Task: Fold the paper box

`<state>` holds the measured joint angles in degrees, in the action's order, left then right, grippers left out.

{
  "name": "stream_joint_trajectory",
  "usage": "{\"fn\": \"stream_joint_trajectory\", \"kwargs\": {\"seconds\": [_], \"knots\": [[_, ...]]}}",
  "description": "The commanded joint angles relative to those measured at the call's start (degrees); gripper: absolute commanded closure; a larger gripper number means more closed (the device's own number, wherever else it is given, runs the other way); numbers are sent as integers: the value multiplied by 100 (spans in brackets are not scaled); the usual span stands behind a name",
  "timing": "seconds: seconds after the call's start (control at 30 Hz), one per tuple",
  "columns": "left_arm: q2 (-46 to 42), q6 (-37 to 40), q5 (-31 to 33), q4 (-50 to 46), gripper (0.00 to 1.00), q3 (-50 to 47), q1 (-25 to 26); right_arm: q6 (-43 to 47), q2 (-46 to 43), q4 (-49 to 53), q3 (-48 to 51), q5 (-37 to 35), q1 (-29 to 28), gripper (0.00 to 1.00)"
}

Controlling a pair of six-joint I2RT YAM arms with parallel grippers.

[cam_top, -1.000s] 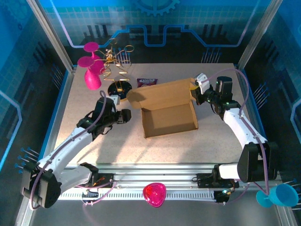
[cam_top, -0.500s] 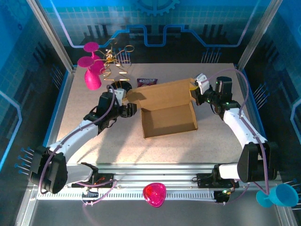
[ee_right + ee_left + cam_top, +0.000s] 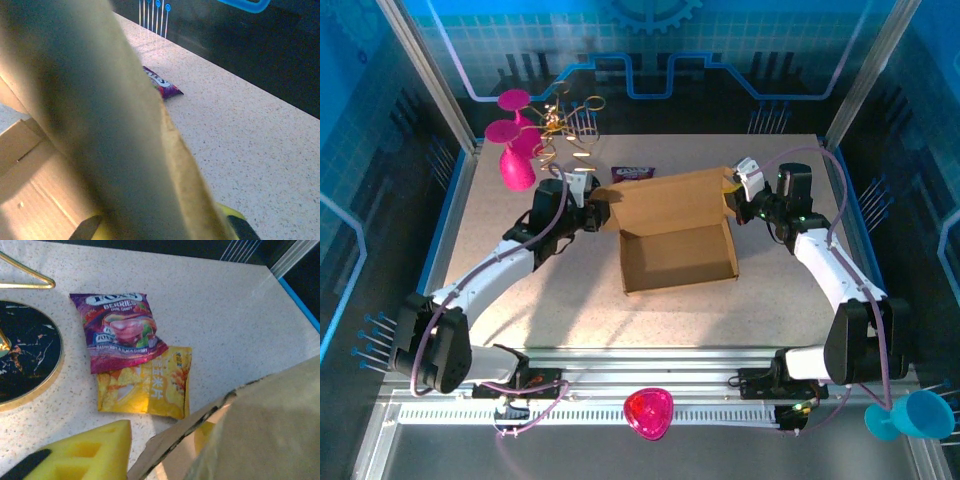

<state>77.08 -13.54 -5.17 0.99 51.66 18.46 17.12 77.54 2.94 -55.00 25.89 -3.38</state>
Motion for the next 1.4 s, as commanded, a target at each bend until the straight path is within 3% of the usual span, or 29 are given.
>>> {"fn": "stream_joint_trajectory", "kwargs": {"seconds": [0.0, 0.3, 0.4, 0.53, 0.67, 0.93, 1.2, 1.37], "knots": [[18, -114, 144, -311, 75, 315, 63, -155, 100, -89, -127, -47, -130, 100], [310, -355, 878, -859, 77, 766, 614, -987, 17, -951, 333, -405, -344, 100], [419, -497, 1156, -928, 83, 830, 701, -1102, -36, -1138, 429, -592, -470, 100], [522, -731, 1712, -893, 99, 907, 953, -1444, -98, -1540, 789, -938, -582, 100], [680, -847, 2370, -845, 100, 1036, 1316, -2072, -149, -2245, 1161, -1441, -623, 100], [703, -773, 3049, 70, 100, 707, 1847, -2814, -217, -3446, 1792, -2161, -703, 100], [707, -851, 3101, 1411, 100, -107, 2001, -3534, -32, -4385, 2374, -2412, -735, 95], [663, -756, 3185, 1947, 100, -546, 2148, -3638, -24, -4426, 2554, -2299, -763, 94]]}}
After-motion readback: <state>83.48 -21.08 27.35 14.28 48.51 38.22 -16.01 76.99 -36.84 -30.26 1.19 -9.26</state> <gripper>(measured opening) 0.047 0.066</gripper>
